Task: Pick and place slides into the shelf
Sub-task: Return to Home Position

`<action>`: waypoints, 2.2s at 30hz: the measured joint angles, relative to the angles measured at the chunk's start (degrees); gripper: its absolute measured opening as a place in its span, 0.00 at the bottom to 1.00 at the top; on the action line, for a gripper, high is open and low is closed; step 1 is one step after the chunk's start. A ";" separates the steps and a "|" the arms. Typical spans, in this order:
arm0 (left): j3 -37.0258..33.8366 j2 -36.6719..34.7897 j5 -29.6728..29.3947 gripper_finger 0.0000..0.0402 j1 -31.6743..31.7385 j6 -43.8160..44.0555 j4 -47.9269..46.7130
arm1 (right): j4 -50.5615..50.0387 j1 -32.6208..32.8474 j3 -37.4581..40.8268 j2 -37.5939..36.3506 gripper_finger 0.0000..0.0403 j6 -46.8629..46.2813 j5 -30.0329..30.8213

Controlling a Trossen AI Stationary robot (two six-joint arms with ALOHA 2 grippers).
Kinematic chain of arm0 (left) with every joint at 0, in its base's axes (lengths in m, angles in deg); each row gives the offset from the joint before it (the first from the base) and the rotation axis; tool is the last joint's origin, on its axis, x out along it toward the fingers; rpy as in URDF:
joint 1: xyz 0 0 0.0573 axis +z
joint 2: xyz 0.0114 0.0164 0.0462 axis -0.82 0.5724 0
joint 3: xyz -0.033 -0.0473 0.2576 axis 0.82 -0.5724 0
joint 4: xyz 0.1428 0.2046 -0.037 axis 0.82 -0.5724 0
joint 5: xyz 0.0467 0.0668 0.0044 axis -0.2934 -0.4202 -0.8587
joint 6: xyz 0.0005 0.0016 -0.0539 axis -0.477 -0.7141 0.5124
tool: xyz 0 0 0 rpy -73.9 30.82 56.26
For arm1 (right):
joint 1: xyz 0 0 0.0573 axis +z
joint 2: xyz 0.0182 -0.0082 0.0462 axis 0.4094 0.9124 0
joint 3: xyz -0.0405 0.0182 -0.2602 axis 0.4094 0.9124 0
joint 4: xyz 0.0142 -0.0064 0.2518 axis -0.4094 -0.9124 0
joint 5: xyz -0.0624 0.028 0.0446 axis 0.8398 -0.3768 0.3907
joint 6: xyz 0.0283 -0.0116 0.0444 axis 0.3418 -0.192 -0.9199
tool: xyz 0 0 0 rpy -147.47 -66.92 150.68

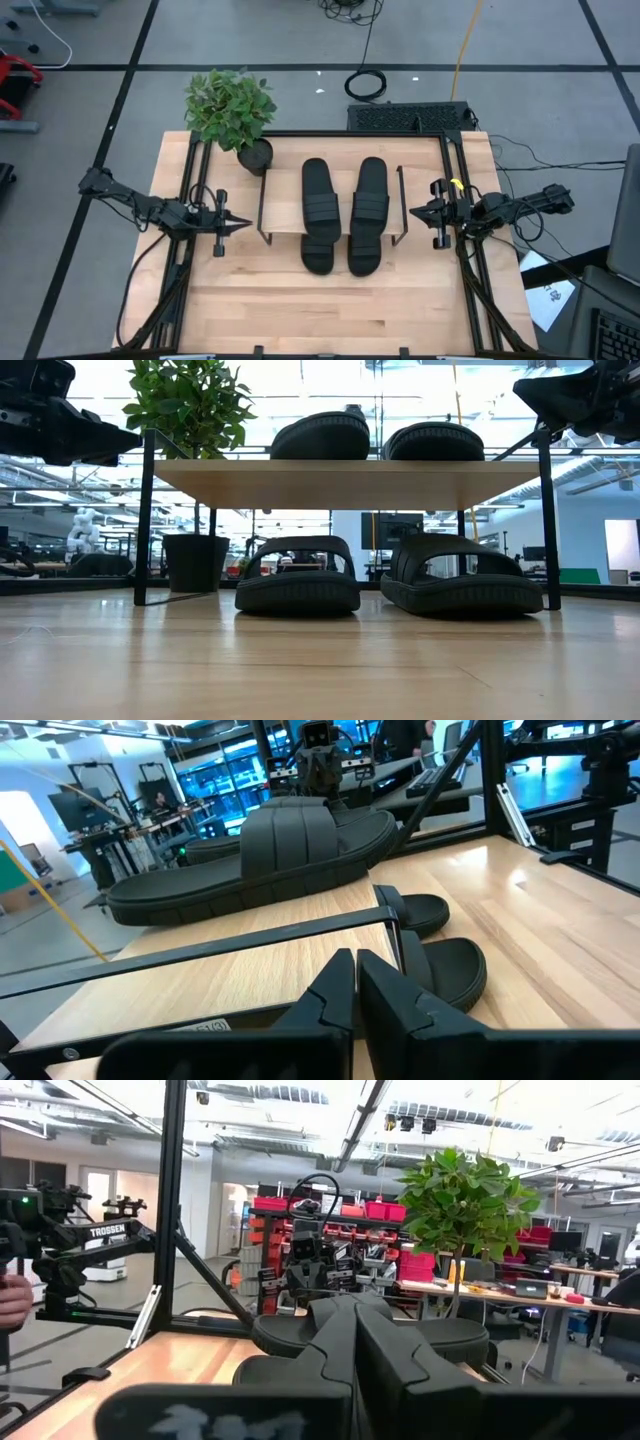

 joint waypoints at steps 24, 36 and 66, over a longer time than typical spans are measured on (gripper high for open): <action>0.00 0.01 -0.02 0.03 0.00 0.11 -0.04 | -0.04 0.00 0.02 0.00 0.00 -1.68 0.02; 0.01 0.00 -0.02 0.06 0.00 0.09 -0.04 | -0.04 0.00 0.02 0.00 0.00 -1.70 0.02; 0.02 0.00 -0.05 0.06 0.00 0.09 -0.04 | -0.06 0.00 0.02 0.00 0.00 -1.71 0.02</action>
